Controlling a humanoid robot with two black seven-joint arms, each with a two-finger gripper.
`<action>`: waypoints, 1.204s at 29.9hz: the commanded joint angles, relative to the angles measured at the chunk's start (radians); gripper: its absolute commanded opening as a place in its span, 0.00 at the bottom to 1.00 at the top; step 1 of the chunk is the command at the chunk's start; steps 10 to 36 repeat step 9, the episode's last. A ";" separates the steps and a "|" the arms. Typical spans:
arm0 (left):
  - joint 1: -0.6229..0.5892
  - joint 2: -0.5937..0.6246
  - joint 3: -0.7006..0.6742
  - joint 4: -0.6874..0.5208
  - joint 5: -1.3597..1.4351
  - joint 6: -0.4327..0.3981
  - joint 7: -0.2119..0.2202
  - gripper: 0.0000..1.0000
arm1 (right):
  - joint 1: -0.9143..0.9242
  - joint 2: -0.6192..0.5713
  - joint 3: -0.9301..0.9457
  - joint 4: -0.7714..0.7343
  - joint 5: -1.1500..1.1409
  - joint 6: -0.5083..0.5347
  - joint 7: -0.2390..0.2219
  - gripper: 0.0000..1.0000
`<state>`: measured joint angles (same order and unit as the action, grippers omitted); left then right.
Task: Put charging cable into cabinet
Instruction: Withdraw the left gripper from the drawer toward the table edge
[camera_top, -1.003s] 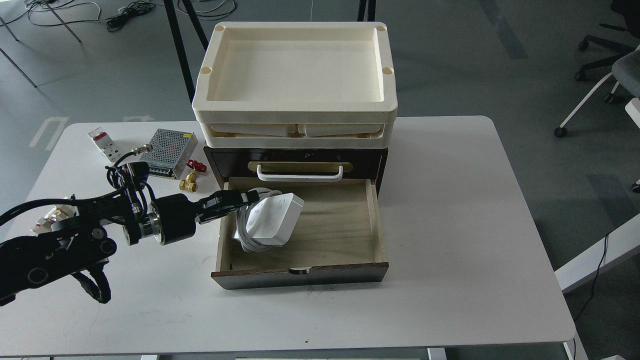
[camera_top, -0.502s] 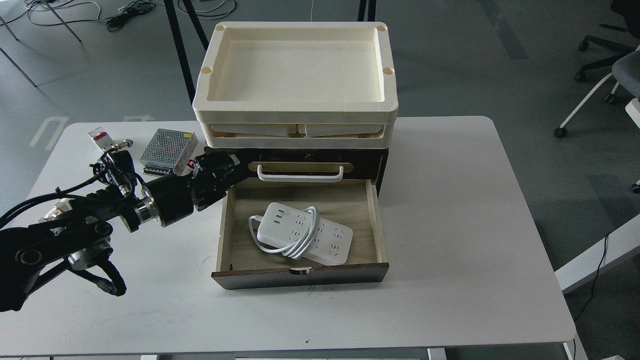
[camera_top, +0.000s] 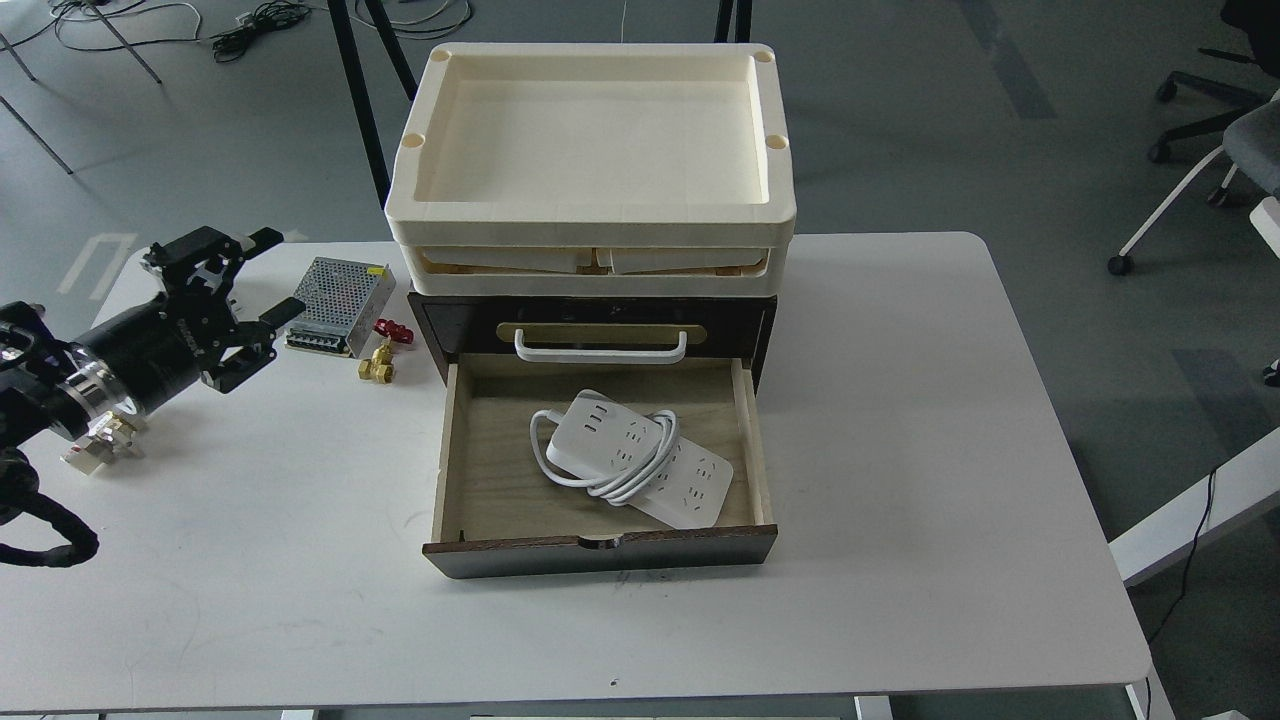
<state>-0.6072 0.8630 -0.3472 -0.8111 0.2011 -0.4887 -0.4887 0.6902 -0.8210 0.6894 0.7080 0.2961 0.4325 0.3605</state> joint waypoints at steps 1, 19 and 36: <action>0.000 -0.022 -0.100 0.211 -0.087 0.000 0.000 0.86 | 0.000 0.006 0.039 0.024 0.000 0.046 0.000 1.00; -0.060 -0.035 -0.253 0.285 -0.095 0.000 0.000 0.86 | 0.002 0.025 0.105 0.074 -0.002 0.056 0.002 1.00; -0.060 -0.035 -0.253 0.285 -0.095 0.000 0.000 0.86 | 0.002 0.025 0.105 0.074 -0.002 0.056 0.002 1.00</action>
